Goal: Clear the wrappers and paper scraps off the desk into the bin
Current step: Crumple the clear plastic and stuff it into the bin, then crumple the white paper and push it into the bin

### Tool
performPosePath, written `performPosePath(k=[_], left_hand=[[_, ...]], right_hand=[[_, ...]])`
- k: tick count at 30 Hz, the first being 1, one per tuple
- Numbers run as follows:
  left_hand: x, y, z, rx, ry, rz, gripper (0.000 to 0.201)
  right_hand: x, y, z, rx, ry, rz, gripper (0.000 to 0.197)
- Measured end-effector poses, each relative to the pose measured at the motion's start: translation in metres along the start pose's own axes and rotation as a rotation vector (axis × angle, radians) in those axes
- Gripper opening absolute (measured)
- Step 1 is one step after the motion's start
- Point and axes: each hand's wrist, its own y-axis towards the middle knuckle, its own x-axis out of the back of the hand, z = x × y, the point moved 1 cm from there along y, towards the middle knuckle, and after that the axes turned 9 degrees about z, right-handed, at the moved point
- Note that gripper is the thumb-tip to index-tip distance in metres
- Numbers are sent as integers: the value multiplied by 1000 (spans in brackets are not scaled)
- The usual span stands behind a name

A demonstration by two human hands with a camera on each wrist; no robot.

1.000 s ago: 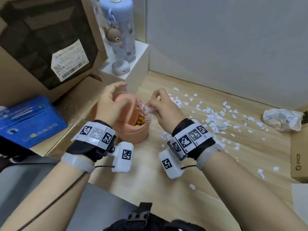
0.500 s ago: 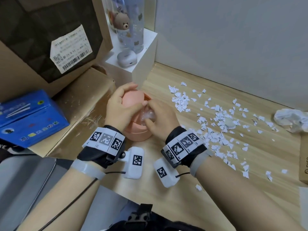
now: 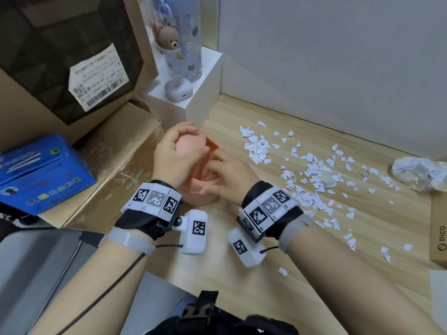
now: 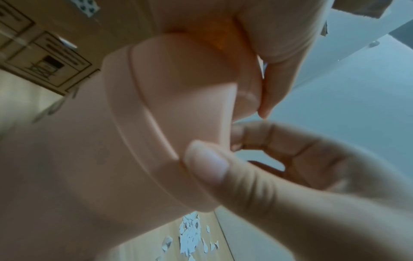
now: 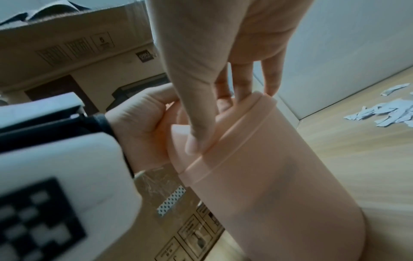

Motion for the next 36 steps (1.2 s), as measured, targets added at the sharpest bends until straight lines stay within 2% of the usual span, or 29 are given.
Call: performPosePath(k=[1, 4, 6, 7, 9, 11, 14, 18, 20, 23, 25, 27, 28, 29, 30, 32, 34, 36], left_hand=[[-2, 0, 0, 2, -2, -11, 35], [-6, 0, 0, 2, 10, -46, 31], [-9, 0, -2, -2, 37, -57, 29], [-11, 2, -3, -1, 52, -61, 29], [-13, 4, -6, 10, 59, -73, 30], [-15, 9, -9, 32, 43, -103, 32], [-21, 13, -10, 62, 38, -162, 32], [-37, 19, -8, 66, 36, -262, 30], [-47, 23, -8, 54, 42, -281, 30], [-62, 30, -11, 40, 59, -306, 28], [-70, 34, -13, 43, 55, -321, 27], [-77, 38, -14, 48, 56, -329, 27], [-79, 39, -15, 53, 56, -329, 27], [-81, 40, -16, 60, 57, -332, 27], [-82, 42, -15, 61, 63, -336, 26], [-84, 43, -15, 58, 76, -337, 26], [-85, 43, -15, 59, 77, -329, 25], [-85, 42, -16, 67, 72, -329, 25]], right_hand=[[0, -2, 0, 9, 18, -1, 29], [-8, -3, 1, -56, -143, 216, 35], [-6, -1, -2, -60, -91, 230, 35], [-3, -2, -6, -30, -8, 179, 31], [8, -9, -19, 72, 200, -42, 21], [25, -23, -45, 35, 347, -292, 15], [43, -55, -110, -270, 366, -519, 17], [60, -110, -201, -840, 249, -601, 32], [68, -138, -231, -1041, 220, -612, 42], [76, -171, -265, -1225, 242, -605, 47], [70, -187, -305, -1258, 293, -490, 56], [49, -201, -389, -1231, 308, -357, 68], [48, -204, -412, -1217, 283, -316, 71], [51, -202, -415, -1228, 247, -284, 70], [60, -200, -397, -1273, 233, -257, 65], [89, -195, -335, -1357, 83, -225, 43], [95, -196, -333, -1395, 25, -236, 53], [96, -200, -339, -1402, 82, -220, 62]])
